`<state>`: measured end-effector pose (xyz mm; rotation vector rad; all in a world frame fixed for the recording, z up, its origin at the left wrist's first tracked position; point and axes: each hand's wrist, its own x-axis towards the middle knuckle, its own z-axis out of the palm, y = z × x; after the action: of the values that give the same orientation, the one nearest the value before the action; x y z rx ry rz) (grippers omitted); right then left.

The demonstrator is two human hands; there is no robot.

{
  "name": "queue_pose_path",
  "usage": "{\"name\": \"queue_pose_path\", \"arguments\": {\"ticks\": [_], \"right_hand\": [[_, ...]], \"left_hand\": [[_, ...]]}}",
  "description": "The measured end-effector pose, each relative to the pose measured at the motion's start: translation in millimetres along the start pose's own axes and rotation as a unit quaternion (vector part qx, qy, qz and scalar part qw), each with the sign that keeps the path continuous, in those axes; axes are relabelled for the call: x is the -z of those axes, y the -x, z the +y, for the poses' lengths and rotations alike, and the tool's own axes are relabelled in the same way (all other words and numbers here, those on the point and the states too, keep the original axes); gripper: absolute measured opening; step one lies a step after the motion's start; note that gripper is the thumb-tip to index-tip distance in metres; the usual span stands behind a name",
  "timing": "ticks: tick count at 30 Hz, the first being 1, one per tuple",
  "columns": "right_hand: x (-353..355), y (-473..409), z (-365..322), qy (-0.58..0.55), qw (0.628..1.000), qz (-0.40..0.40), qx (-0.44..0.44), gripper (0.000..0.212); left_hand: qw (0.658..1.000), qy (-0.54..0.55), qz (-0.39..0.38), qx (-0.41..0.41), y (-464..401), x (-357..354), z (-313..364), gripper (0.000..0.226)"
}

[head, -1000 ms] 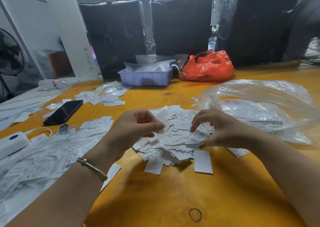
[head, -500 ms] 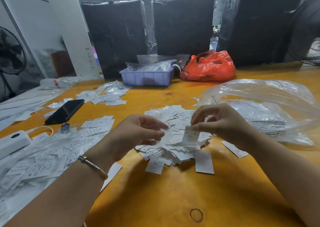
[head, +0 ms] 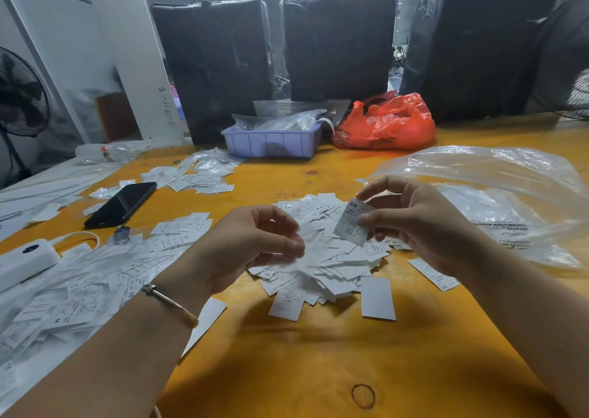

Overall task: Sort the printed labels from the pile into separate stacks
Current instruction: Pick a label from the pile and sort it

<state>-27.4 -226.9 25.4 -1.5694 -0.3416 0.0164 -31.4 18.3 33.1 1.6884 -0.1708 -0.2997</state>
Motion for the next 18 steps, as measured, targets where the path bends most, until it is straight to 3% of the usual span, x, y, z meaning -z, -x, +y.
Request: {"name": "queue_pose_path", "arguments": {"ticks": [3, 7, 12, 18], "right_hand": [[-2, 1, -1, 0.032, 0.999, 0.006, 0.006, 0.031], [-7, 3, 0, 0.052, 0.998, 0.029, 0.011, 0.018], [-11, 4, 2, 0.081, 0.996, 0.035, 0.018, 0.008], [-15, 8, 0, 0.127, 0.985, 0.019, 0.112, 0.003]], "left_hand": [[1.0, 0.006, -0.024, -0.004, 1, -2, 0, 0.041], [0.999, -0.012, -0.029, -0.012, 1, -3, -1, 0.028], [0.998, -0.05, -0.014, -0.041, 2, -6, -1, 0.032], [0.99, -0.066, 0.014, -0.126, 5, -10, 0, 0.032]]}}
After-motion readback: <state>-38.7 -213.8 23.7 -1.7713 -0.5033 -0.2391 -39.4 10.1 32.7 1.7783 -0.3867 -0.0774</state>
